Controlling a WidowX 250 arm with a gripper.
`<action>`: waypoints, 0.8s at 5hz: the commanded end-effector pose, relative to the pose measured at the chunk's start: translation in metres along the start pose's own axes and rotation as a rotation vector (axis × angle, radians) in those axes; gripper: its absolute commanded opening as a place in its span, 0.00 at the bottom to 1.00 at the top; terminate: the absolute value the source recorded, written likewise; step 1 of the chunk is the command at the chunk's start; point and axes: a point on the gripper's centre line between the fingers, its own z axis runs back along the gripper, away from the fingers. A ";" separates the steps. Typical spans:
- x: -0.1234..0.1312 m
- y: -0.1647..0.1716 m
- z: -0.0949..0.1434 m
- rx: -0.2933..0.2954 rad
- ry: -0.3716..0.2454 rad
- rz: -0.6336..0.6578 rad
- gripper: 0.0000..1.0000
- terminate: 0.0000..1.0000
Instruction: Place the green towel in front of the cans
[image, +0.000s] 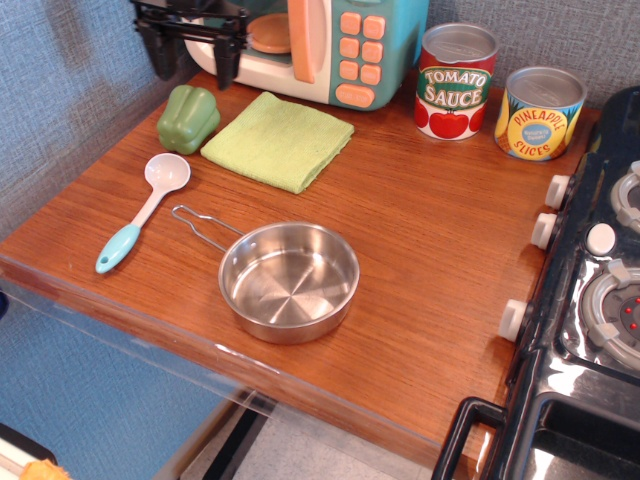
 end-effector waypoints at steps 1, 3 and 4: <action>0.006 -0.044 0.011 -0.015 -0.050 -0.170 1.00 0.00; 0.008 -0.057 -0.033 0.019 0.023 -0.226 1.00 0.00; 0.010 -0.051 -0.053 0.025 0.042 -0.203 1.00 0.00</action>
